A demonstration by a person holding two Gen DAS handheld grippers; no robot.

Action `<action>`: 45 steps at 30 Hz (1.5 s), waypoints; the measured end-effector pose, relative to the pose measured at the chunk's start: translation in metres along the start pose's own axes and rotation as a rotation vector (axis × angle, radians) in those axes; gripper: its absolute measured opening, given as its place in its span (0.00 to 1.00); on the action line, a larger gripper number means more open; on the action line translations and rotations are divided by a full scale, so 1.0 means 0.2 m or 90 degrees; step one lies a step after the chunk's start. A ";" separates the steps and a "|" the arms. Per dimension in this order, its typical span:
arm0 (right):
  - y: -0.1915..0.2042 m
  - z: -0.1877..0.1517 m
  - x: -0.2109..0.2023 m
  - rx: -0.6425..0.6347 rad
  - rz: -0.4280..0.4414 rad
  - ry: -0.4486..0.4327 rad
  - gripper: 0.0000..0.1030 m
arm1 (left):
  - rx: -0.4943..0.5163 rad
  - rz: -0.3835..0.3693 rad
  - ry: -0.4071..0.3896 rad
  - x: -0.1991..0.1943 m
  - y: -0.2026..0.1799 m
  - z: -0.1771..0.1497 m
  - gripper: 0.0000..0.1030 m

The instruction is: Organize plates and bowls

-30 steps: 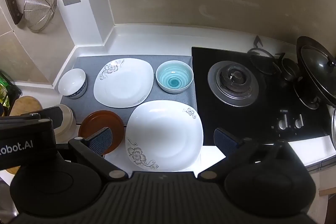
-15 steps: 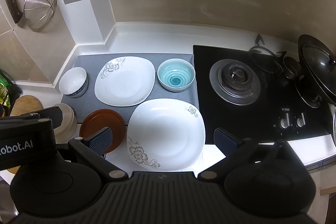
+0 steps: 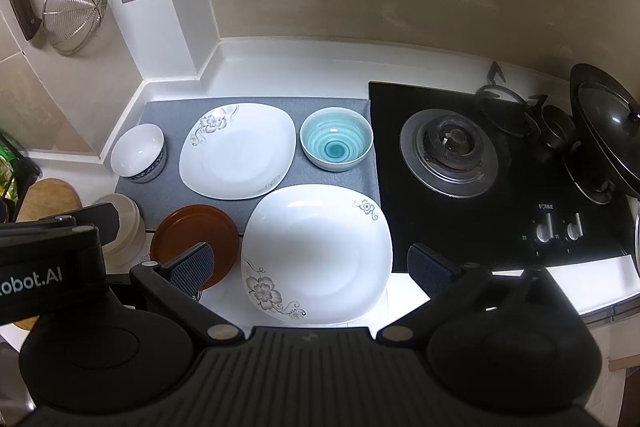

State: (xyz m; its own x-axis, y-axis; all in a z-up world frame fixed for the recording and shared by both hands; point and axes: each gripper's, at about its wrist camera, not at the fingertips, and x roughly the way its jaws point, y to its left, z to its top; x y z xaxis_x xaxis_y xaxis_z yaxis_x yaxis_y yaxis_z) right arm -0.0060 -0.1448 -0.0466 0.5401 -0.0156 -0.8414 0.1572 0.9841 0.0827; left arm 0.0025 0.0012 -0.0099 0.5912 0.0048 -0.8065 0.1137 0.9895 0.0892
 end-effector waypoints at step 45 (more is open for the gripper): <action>-0.78 -0.36 0.79 0.101 0.258 0.010 0.76 | -0.143 -0.261 0.294 1.31 0.02 -0.40 0.58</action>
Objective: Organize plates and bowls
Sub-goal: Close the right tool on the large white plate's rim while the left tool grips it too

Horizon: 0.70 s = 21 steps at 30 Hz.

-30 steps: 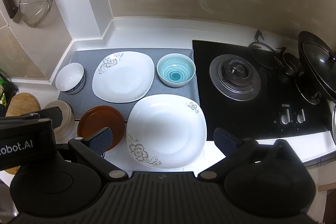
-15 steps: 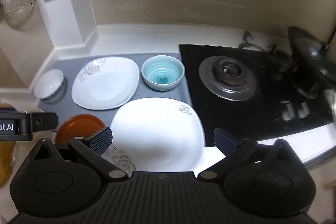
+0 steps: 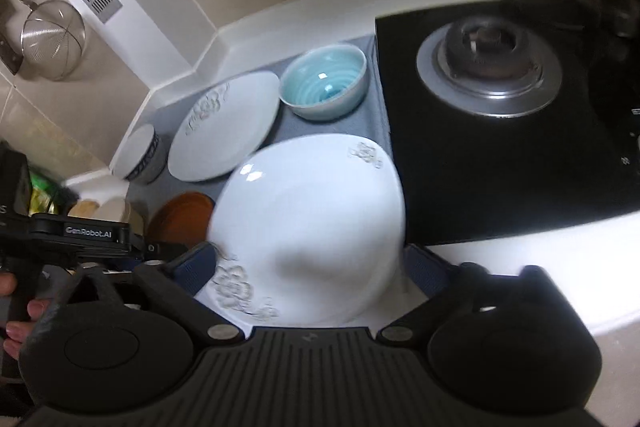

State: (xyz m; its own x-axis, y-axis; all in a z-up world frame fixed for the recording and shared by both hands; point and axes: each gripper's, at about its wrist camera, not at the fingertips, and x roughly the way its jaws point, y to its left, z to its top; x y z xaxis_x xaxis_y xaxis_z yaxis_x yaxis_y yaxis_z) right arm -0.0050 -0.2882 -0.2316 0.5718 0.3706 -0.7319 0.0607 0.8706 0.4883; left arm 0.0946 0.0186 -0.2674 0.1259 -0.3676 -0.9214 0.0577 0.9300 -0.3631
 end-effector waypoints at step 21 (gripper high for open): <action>-0.33 0.04 0.32 0.072 0.026 0.056 0.12 | -0.098 -0.009 0.052 0.22 -0.03 0.17 0.36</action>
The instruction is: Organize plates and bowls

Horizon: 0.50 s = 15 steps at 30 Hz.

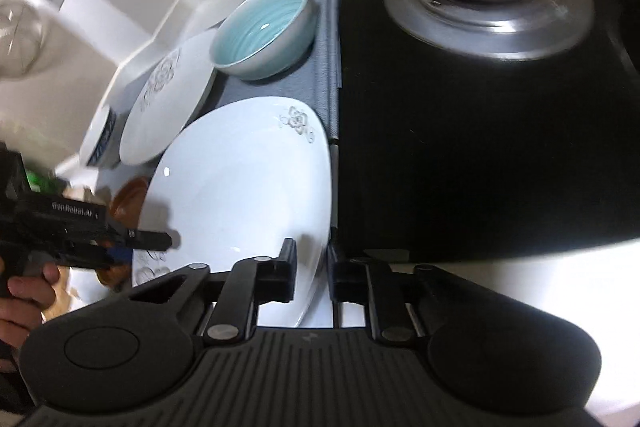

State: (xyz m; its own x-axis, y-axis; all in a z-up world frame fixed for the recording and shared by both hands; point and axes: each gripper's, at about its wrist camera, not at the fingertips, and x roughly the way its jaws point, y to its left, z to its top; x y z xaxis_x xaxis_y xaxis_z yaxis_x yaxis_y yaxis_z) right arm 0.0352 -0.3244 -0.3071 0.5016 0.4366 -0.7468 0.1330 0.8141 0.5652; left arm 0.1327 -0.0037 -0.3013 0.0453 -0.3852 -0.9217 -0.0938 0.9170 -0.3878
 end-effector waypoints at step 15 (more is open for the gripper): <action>-0.16 0.08 0.04 0.078 0.093 0.035 0.26 | 0.066 -0.063 0.078 0.14 -0.05 0.14 0.55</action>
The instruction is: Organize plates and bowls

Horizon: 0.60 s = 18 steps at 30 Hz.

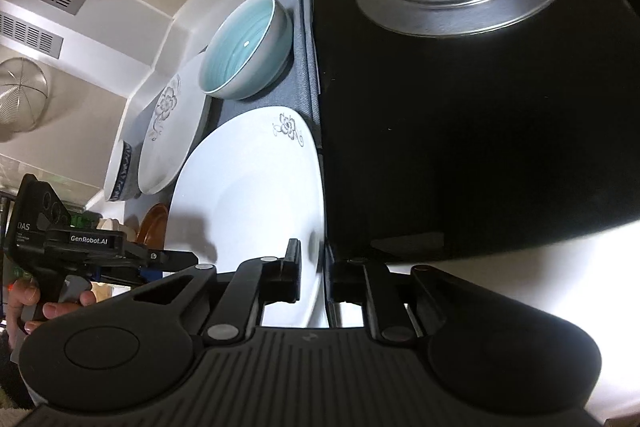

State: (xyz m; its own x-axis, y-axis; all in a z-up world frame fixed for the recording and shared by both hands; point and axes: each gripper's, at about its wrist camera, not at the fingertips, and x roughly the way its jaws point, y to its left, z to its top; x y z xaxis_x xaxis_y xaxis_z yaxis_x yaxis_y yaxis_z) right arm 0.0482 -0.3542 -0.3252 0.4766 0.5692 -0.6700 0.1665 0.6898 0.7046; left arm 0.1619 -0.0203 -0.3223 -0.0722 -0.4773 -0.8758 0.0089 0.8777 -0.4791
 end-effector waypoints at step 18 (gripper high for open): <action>-0.13 0.09 0.08 0.051 0.079 0.021 0.19 | 0.017 -0.002 -0.026 -0.05 0.02 0.14 0.47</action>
State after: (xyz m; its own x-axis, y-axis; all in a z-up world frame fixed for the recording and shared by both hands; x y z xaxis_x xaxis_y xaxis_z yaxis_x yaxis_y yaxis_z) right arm 0.0666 -0.3707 -0.3491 0.4689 0.6633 -0.5833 0.1776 0.5761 0.7979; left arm 0.1904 -0.0137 -0.3178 -0.0318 -0.4822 -0.8755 0.0356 0.8748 -0.4831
